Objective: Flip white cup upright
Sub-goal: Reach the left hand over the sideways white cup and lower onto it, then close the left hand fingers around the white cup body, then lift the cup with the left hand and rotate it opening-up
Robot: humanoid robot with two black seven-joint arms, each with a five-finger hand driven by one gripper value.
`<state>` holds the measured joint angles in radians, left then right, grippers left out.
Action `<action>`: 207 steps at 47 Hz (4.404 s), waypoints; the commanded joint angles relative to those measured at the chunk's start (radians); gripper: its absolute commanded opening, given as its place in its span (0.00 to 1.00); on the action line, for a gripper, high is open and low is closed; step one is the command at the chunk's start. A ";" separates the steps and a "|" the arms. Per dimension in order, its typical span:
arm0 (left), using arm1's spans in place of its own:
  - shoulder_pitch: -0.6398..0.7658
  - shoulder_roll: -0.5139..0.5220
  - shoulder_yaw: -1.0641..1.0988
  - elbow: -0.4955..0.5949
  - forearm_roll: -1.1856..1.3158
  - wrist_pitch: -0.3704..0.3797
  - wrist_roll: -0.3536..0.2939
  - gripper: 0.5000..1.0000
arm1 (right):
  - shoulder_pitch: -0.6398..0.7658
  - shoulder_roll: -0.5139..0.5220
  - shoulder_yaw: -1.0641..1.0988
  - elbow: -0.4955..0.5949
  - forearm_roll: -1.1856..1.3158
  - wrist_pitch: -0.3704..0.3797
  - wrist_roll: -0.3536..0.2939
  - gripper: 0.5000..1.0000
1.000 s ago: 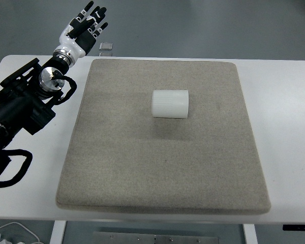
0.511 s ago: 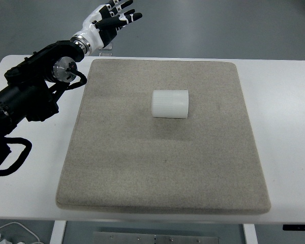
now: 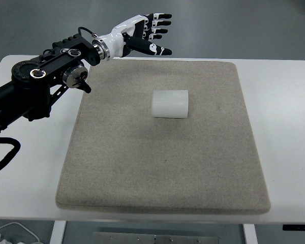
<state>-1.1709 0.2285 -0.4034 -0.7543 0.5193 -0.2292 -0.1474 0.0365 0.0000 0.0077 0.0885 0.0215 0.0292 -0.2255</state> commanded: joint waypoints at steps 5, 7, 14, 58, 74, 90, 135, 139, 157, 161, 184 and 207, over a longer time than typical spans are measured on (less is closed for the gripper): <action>-0.050 0.057 0.106 -0.135 0.015 0.019 0.101 0.98 | 0.000 0.000 0.000 0.001 0.000 0.000 0.000 0.86; -0.065 0.069 0.126 -0.157 0.019 0.025 0.114 0.98 | 0.000 0.000 0.000 -0.001 0.000 0.000 0.000 0.86; -0.119 0.094 0.209 -0.237 0.091 0.025 0.179 0.98 | 0.000 0.000 0.000 -0.001 0.000 0.000 0.000 0.86; -0.205 -0.034 0.420 -0.241 0.455 0.030 0.322 0.97 | 0.000 0.000 0.000 -0.001 0.000 0.000 0.000 0.86; -0.205 -0.087 0.445 -0.165 0.469 0.033 0.322 0.96 | 0.000 0.000 0.000 -0.001 0.000 0.000 0.000 0.86; -0.200 -0.104 0.446 -0.142 0.470 0.033 0.322 0.96 | 0.000 0.000 0.000 -0.001 0.000 -0.002 0.000 0.86; -0.205 -0.121 0.506 -0.142 0.482 0.028 0.322 0.58 | 0.000 0.000 0.000 0.000 0.000 0.000 0.000 0.86; -0.207 -0.121 0.505 -0.143 0.481 0.030 0.321 0.48 | 0.000 0.000 0.000 -0.001 0.000 -0.002 0.000 0.86; -0.216 -0.103 0.425 -0.132 0.459 0.030 0.319 0.10 | 0.000 0.000 0.000 0.001 0.000 0.000 0.000 0.86; -0.201 -0.101 0.347 -0.103 0.453 0.021 0.318 0.10 | 0.000 0.000 0.000 -0.001 0.000 0.000 0.000 0.86; -0.138 -0.021 0.074 -0.046 -0.039 -0.002 0.276 0.10 | -0.001 0.000 0.000 0.001 0.000 0.000 0.000 0.86; 0.050 -0.031 -0.251 -0.051 -0.062 -0.019 0.034 0.08 | 0.000 0.000 0.000 -0.001 0.000 0.000 0.000 0.86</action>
<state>-1.1389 0.2006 -0.6327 -0.8031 0.4584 -0.2484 -0.0736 0.0363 0.0000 0.0077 0.0879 0.0215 0.0292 -0.2254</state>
